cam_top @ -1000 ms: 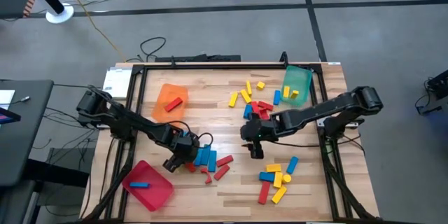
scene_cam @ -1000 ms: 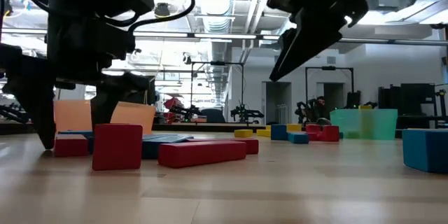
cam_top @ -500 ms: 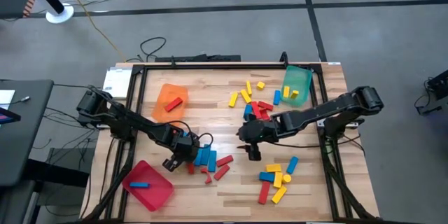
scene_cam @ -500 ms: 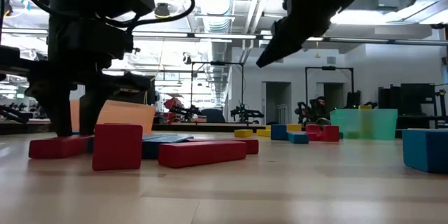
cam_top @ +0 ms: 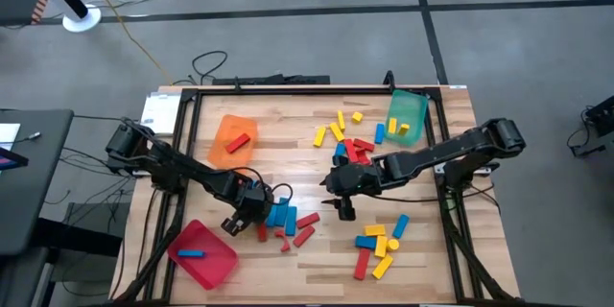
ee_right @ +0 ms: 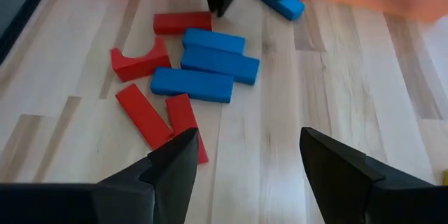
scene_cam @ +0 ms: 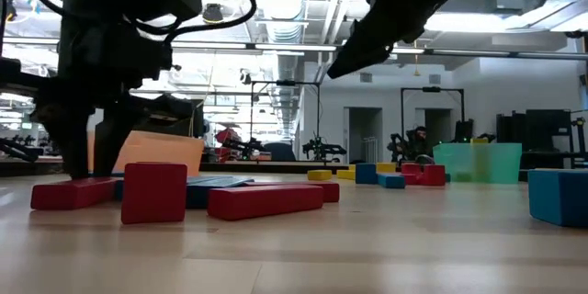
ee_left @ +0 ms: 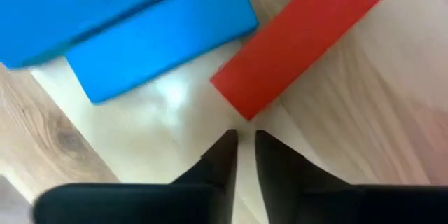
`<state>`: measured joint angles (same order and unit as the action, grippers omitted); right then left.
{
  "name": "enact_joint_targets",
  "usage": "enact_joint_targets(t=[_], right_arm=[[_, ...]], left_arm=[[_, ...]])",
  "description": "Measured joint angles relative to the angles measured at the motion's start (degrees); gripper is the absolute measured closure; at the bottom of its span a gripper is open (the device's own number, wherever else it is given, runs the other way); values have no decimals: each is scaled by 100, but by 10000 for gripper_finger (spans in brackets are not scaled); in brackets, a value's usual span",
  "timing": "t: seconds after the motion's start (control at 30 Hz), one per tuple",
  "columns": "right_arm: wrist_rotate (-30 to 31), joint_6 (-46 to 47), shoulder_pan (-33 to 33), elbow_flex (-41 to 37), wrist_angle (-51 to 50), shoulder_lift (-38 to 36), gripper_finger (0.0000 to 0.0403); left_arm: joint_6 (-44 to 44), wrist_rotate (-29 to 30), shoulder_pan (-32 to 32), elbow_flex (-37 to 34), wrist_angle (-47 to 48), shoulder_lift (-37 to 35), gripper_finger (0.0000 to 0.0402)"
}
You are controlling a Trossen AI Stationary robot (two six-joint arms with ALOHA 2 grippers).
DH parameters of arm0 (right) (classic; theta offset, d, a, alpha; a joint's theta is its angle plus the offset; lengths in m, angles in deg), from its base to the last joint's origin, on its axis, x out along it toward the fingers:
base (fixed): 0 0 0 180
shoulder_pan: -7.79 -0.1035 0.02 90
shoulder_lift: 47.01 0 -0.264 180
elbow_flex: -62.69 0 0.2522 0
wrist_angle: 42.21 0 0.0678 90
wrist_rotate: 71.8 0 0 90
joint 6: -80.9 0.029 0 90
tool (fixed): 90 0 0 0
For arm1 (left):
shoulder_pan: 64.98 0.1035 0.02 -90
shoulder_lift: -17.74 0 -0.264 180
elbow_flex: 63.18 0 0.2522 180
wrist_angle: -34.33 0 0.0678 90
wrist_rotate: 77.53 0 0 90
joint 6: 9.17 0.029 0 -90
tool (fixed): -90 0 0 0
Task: Sort blocks
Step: Put the red wooden block into the orange bin
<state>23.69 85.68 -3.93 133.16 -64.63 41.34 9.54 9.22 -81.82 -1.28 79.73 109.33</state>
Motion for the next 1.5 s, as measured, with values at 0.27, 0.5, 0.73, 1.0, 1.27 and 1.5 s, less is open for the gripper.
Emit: enact_joint_targets(t=[0.27,0.5,0.73,1.0,1.27,1.5], right_arm=[[-165,-34,-233,-1,121,4,138],[-298,-72,-258,-2,78,611,138],[-418,-231,-82,-4,299,1491,138],[-1100,-247,-7,0,995,2045,138],[-1168,-245,-15,0,1258,2055,138],[-1169,-271,-13,0,1281,2084,138]], left_arm=[[-1,569,-287,21,-100,-4,242],[-146,723,-319,184,-38,-4,193],[-432,721,-319,375,267,-9,192],[-606,718,-319,472,500,-9,193],[-611,756,-297,472,371,-9,193],[-664,915,-297,472,315,-9,193]])
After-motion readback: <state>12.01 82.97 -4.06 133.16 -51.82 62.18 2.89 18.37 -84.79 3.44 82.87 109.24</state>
